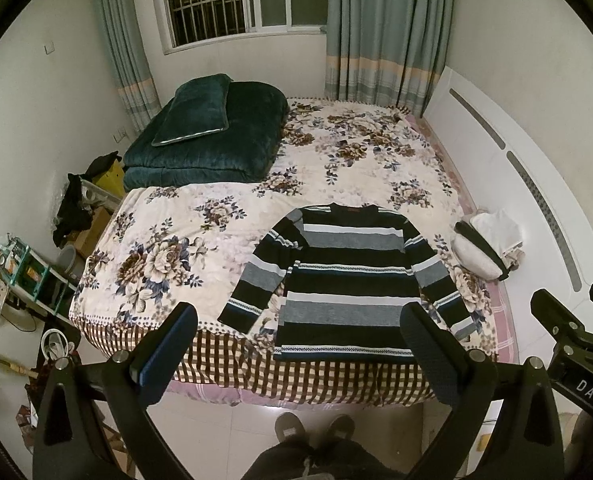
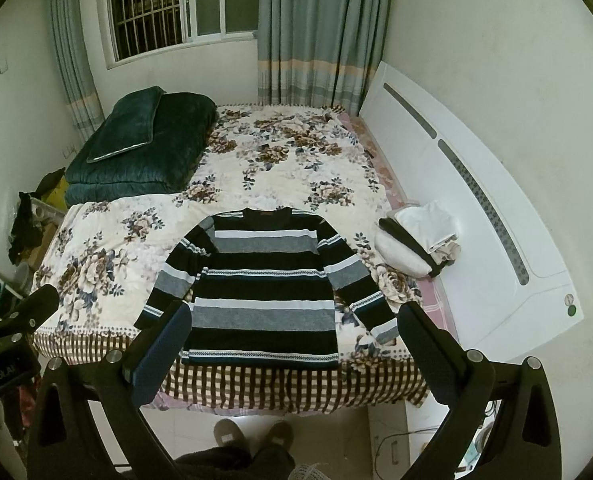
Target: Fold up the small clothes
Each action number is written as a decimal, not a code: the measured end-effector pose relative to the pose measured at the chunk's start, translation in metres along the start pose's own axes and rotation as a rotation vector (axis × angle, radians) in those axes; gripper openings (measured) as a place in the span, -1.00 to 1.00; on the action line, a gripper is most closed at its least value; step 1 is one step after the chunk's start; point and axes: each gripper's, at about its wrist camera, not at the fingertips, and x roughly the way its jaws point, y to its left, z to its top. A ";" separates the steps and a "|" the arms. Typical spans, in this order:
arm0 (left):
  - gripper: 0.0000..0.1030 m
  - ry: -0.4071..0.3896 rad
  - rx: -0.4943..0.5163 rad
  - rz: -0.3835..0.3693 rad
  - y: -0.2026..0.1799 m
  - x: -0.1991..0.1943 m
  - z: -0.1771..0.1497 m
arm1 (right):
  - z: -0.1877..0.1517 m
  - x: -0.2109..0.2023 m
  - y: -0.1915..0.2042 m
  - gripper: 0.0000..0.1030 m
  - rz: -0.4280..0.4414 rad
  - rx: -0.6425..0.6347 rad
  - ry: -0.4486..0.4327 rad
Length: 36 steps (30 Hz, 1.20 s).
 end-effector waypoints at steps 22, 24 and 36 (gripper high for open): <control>1.00 -0.013 0.002 -0.003 0.000 -0.003 0.010 | 0.005 -0.004 -0.001 1.00 0.002 0.002 -0.007; 1.00 -0.013 0.000 -0.005 0.000 -0.003 0.009 | -0.001 0.000 -0.001 1.00 0.003 0.004 -0.009; 1.00 -0.116 0.075 0.104 -0.017 0.103 0.021 | 0.008 0.086 -0.051 1.00 -0.086 0.218 0.137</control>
